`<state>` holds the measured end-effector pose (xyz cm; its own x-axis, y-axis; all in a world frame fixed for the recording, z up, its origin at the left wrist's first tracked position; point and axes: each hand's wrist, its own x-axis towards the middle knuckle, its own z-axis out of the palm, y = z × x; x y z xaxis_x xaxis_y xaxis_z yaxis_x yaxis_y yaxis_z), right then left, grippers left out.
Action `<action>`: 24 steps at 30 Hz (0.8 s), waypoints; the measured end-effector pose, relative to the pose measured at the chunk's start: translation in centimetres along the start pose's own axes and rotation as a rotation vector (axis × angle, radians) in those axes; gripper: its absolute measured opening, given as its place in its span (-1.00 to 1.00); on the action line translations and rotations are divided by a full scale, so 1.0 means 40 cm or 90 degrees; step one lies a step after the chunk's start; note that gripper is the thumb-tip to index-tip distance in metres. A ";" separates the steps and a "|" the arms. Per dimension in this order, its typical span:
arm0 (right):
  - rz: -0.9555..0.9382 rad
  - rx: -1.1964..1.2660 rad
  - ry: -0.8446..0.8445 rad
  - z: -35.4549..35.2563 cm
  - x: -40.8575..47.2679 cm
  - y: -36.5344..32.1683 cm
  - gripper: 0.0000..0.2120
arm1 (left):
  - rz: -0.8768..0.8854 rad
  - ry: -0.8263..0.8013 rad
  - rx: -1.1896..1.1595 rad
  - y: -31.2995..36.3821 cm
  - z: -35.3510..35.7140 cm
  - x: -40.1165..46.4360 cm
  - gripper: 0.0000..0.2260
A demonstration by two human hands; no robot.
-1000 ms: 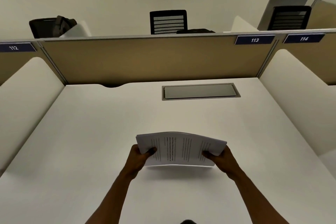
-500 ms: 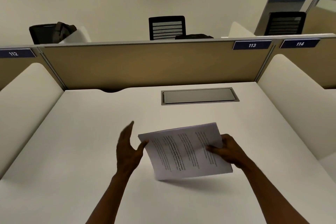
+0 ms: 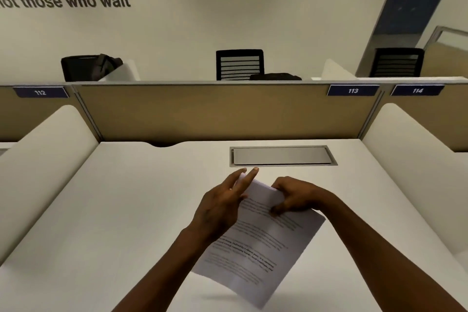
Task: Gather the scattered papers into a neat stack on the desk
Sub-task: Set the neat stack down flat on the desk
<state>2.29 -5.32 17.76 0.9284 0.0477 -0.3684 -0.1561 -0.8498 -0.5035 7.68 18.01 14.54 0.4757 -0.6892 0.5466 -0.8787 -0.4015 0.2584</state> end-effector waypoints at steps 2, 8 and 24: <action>-0.002 0.005 -0.020 -0.005 0.006 -0.015 -0.61 | -0.081 0.001 -0.122 -0.008 -0.008 -0.001 -0.41; -0.070 0.239 -0.154 -0.002 -0.014 0.018 -0.62 | -0.237 0.122 -0.338 -0.041 -0.026 -0.057 -0.60; -0.008 0.513 0.273 0.205 0.135 0.010 -0.82 | -0.438 0.179 -0.303 -0.298 0.020 -0.060 -0.65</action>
<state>4.50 -1.11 9.17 0.9522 -0.2814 -0.1184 -0.1838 -0.2189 -0.9583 17.03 23.96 9.52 0.9330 -0.1875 0.3070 -0.3547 -0.3361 0.8725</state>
